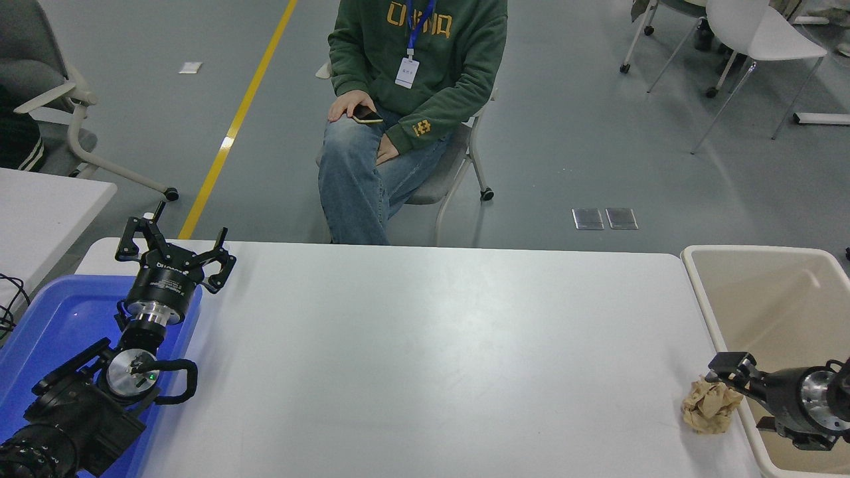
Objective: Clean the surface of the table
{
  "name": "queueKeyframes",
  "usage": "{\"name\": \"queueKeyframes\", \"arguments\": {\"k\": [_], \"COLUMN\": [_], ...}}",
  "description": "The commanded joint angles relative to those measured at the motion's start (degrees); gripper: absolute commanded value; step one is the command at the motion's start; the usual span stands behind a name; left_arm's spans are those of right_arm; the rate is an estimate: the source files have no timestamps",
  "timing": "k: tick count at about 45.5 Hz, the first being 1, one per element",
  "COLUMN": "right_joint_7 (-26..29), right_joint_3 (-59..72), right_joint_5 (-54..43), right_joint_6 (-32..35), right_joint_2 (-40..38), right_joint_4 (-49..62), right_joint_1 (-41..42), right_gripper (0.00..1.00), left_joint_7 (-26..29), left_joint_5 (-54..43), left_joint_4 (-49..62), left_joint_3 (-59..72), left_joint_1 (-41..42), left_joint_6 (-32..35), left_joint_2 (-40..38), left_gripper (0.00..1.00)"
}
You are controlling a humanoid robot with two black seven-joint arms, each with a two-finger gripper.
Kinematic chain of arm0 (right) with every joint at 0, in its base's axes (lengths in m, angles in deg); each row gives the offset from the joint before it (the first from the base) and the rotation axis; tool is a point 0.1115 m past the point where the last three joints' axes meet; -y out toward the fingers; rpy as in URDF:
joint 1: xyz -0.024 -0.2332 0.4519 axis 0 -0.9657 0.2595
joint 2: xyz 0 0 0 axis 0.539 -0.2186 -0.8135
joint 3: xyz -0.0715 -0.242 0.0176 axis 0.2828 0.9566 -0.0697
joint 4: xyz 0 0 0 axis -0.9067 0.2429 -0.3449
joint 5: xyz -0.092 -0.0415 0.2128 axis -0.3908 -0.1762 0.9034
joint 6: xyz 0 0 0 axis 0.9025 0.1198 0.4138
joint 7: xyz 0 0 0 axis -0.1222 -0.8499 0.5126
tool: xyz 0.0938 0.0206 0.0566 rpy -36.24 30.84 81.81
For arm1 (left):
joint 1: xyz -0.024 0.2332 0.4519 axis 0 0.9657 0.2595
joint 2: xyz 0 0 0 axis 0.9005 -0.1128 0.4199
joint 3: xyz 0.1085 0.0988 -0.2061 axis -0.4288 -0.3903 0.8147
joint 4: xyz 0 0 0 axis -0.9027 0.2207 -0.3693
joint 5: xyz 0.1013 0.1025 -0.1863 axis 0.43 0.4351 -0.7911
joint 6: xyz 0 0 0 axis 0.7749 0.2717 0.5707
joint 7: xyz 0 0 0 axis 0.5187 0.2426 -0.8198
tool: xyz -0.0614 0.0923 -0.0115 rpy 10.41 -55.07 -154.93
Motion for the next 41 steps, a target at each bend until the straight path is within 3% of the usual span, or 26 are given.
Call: {"name": "queueKeyframes", "arguments": {"k": [1,10,15,20,29,41], "right_joint_7": [1.1,1.1,1.1,1.1,1.2,2.9], "right_joint_3": [0.0,0.0,0.0,0.1,0.2,0.2], "right_joint_5": [1.2,4.0,4.1,3.8,3.1,3.3], "right_joint_6": [-0.7,-0.7,-0.7,-0.7,0.7,1.4], "right_joint_2": [4.3,8.2,11.1,12.7,12.7,9.6], "right_joint_4": [2.9,6.9,10.3,11.9,11.9,11.2], "right_joint_1": [-1.2,-3.1,-4.9,-5.5,-5.1,-4.0], "right_gripper": [1.00,0.99,0.91,0.68,0.00,0.00], "left_joint_7": [0.0,0.0,0.0,0.0,0.0,0.0], "left_joint_5": [0.0,0.0,0.0,0.0,0.0,0.0], "left_joint_4": [0.0,0.0,0.0,0.0,0.0,0.0], "left_joint_3": [0.0,0.0,0.0,0.0,0.0,0.0], "left_joint_1": [0.0,0.0,0.0,0.0,0.0,0.0], "left_joint_6": [0.0,0.0,-0.1,0.0,-0.1,0.0], "left_joint_2": [0.0,0.0,0.0,-0.1,0.0,0.0], "left_gripper": [1.00,1.00,1.00,1.00,1.00,1.00]}}
